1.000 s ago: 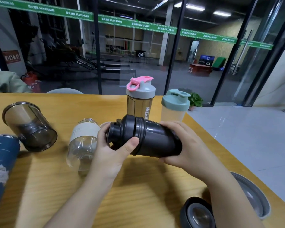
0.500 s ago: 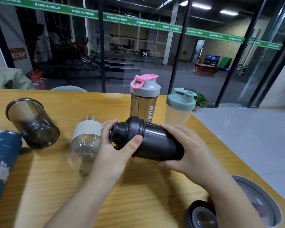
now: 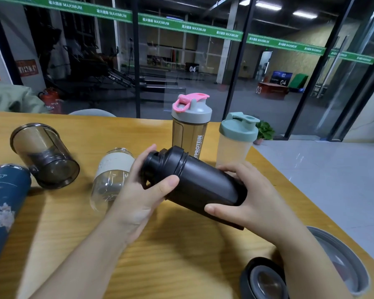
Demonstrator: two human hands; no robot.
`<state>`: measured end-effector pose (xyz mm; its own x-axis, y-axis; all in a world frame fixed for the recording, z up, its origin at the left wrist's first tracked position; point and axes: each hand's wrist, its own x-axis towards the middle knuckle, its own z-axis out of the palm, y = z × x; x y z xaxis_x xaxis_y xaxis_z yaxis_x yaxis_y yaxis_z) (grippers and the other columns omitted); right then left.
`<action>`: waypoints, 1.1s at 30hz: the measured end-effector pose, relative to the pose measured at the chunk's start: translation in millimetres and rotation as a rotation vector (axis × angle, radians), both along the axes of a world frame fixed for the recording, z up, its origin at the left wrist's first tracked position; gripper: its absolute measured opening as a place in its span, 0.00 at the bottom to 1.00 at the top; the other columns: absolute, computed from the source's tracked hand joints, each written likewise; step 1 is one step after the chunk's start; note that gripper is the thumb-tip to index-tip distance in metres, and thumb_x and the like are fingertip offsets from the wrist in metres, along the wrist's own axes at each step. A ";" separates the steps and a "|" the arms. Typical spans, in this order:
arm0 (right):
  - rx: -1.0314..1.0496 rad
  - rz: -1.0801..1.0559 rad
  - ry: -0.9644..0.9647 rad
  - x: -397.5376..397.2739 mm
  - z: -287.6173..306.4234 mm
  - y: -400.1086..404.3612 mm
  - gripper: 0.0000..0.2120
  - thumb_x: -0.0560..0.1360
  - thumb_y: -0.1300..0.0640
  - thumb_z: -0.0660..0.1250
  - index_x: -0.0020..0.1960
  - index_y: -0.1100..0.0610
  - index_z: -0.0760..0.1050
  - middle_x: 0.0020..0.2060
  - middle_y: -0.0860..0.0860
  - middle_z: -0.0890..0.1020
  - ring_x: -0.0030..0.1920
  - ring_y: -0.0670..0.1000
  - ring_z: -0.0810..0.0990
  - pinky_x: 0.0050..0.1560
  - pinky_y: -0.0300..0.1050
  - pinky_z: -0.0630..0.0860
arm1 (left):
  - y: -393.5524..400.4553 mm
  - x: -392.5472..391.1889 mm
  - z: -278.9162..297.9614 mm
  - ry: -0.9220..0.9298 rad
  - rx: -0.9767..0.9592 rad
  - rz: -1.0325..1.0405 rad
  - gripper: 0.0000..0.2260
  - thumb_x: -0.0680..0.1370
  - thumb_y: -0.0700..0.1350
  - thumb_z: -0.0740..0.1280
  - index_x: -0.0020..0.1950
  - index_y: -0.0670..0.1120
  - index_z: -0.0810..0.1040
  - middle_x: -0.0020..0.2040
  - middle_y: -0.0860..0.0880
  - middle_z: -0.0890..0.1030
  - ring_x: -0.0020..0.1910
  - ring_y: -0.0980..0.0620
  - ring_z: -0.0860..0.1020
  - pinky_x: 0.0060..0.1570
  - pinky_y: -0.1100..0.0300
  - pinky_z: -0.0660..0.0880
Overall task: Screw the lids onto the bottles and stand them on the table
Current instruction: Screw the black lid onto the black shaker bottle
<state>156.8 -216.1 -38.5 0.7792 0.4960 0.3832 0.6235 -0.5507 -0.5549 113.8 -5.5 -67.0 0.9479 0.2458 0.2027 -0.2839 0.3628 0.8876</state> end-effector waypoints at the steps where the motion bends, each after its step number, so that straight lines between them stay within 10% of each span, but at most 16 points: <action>1: 0.014 0.006 0.011 -0.2 0.9 0.1 0.32 0.58 0.32 0.70 0.60 0.40 0.72 0.53 0.35 0.74 0.56 0.36 0.74 0.50 0.28 0.69 | 0.1 -0.4 0.3 -0.004 -0.011 -0.017 0.37 0.52 0.45 0.79 0.59 0.63 0.76 0.59 0.53 0.81 0.53 0.56 0.81 0.47 0.58 0.80; 8: 0.162 -0.030 0.103 -4.8 2.6 0.0 0.32 0.59 0.30 0.66 0.61 0.37 0.73 0.50 0.36 0.80 0.53 0.36 0.78 0.49 0.32 0.75 | -1.2 -2.4 1.5 -0.027 0.024 0.007 0.45 0.45 0.51 0.84 0.60 0.61 0.73 0.55 0.52 0.82 0.54 0.51 0.81 0.49 0.52 0.80; 22: 0.410 0.123 0.241 -11.8 6.8 4.6 0.28 0.63 0.42 0.65 0.62 0.29 0.63 0.55 0.30 0.73 0.59 0.39 0.75 0.53 0.41 0.76 | 1.0 -7.0 13.6 -0.007 -0.138 0.244 0.19 0.61 0.47 0.75 0.50 0.55 0.76 0.51 0.52 0.83 0.56 0.49 0.80 0.55 0.42 0.76; 33: 0.548 0.018 0.251 -10.7 6.9 10.0 0.24 0.65 0.35 0.63 0.60 0.35 0.70 0.57 0.41 0.76 0.42 0.48 0.82 0.34 0.42 0.78 | 2.2 -12.6 21.2 -0.008 -0.149 0.186 0.48 0.47 0.62 0.82 0.64 0.48 0.73 0.58 0.48 0.82 0.58 0.49 0.80 0.57 0.41 0.75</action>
<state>146.1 -206.1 -31.6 0.8720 0.2923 0.3926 0.4437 -0.1335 -0.8862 101.2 -3.3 -45.8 0.8819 0.4439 0.1586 -0.3650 0.4299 0.8258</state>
